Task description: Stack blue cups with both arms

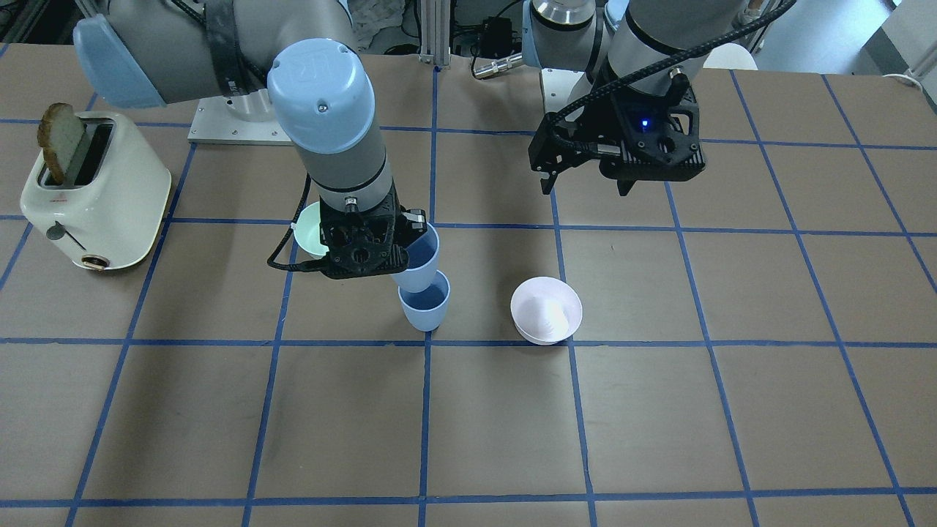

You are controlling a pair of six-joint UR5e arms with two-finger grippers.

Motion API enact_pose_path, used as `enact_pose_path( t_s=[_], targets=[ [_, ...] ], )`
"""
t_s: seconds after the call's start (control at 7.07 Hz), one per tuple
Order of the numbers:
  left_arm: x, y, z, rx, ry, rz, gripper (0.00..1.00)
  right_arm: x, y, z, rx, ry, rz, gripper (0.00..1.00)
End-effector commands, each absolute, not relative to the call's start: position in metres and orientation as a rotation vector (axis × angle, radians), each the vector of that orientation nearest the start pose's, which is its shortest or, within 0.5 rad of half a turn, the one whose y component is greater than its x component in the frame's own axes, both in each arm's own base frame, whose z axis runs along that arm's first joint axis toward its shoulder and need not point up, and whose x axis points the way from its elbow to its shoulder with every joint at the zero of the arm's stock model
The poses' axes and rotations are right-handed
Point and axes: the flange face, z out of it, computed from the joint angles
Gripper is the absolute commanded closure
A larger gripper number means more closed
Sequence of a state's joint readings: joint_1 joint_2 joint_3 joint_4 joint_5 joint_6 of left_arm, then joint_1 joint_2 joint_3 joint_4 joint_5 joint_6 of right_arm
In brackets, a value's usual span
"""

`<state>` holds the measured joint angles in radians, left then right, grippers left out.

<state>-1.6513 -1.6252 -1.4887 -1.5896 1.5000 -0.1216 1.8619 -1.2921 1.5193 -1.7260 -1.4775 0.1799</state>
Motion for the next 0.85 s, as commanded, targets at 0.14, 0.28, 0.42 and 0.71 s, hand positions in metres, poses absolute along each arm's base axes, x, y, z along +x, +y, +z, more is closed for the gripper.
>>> enact_pose_path(
  t_s=[0.14,0.28,0.42,0.71],
  targets=[
    [-0.168,-0.505,0.493,-0.009,3.184,-0.135,0.0,0.315,-0.52,0.362,-0.156,3.06,0.113,1.0],
    [-0.164,-0.511,0.486,-0.006,3.131,-0.112,0.0,0.315,-0.521,0.359,-0.158,3.062,0.117,1.0],
    [-0.165,-0.516,0.484,0.001,3.123,-0.11,0.0,0.315,-0.521,0.358,-0.158,3.061,0.12,1.0],
    [-0.167,-0.517,0.487,0.017,3.147,-0.115,0.0,0.314,-0.516,0.347,-0.157,3.068,0.153,1.0]
  ],
)
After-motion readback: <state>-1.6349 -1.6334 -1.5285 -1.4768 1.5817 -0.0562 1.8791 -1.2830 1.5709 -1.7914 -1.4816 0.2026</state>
